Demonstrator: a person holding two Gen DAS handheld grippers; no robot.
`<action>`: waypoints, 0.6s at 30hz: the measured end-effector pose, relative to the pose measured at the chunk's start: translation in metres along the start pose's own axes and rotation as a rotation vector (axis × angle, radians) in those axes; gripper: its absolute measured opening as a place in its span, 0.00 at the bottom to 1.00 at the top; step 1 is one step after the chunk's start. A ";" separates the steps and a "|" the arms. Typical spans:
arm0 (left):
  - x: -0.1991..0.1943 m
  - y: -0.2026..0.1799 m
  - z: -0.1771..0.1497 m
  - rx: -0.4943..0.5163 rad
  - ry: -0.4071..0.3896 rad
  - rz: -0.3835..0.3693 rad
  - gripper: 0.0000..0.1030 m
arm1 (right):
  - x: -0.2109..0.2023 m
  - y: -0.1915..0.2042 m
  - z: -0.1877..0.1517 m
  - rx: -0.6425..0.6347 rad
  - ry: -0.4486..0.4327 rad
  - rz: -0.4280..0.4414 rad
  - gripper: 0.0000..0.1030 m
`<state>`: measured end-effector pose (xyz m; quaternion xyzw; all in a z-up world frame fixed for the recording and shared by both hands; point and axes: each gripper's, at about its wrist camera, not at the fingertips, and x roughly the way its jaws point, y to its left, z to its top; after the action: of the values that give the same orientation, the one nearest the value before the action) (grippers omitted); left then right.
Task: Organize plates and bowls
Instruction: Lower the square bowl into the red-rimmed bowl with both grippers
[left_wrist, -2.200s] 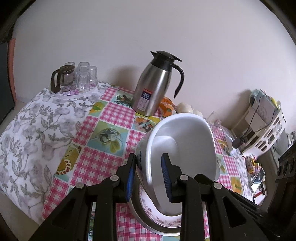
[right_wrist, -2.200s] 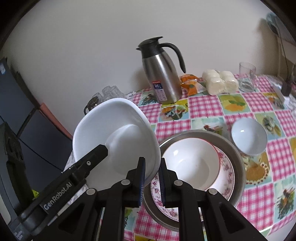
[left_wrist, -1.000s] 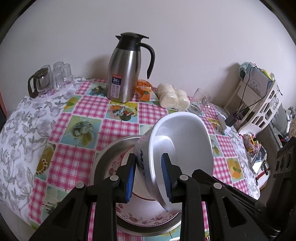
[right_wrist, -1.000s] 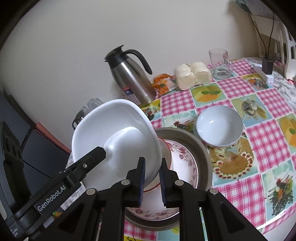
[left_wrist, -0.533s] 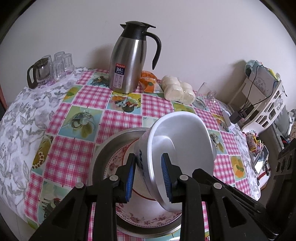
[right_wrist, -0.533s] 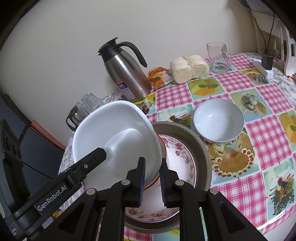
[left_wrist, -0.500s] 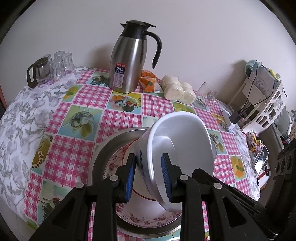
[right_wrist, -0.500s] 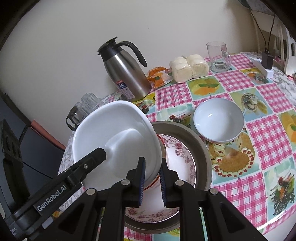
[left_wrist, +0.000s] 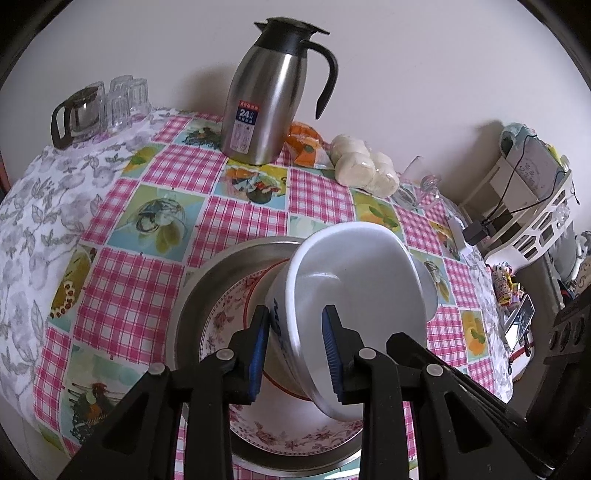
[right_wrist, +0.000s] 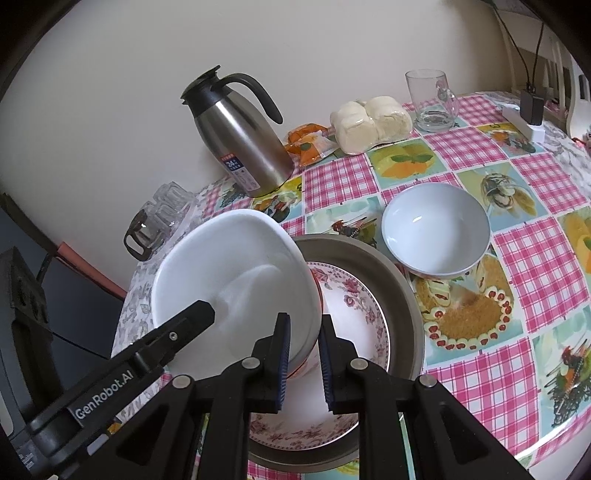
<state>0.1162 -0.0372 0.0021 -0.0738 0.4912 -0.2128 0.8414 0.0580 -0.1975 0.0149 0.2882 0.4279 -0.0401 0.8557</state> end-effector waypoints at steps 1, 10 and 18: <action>0.001 0.001 0.000 -0.004 0.005 0.001 0.28 | 0.000 0.000 0.000 -0.002 0.000 -0.001 0.18; 0.005 0.005 0.000 -0.023 0.027 0.013 0.28 | 0.003 0.002 0.000 -0.003 0.007 -0.001 0.18; 0.004 0.006 0.000 -0.033 0.032 0.013 0.30 | 0.006 0.001 0.001 0.003 0.015 -0.001 0.19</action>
<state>0.1200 -0.0334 -0.0029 -0.0811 0.5085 -0.2002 0.8335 0.0627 -0.1957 0.0116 0.2898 0.4341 -0.0389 0.8521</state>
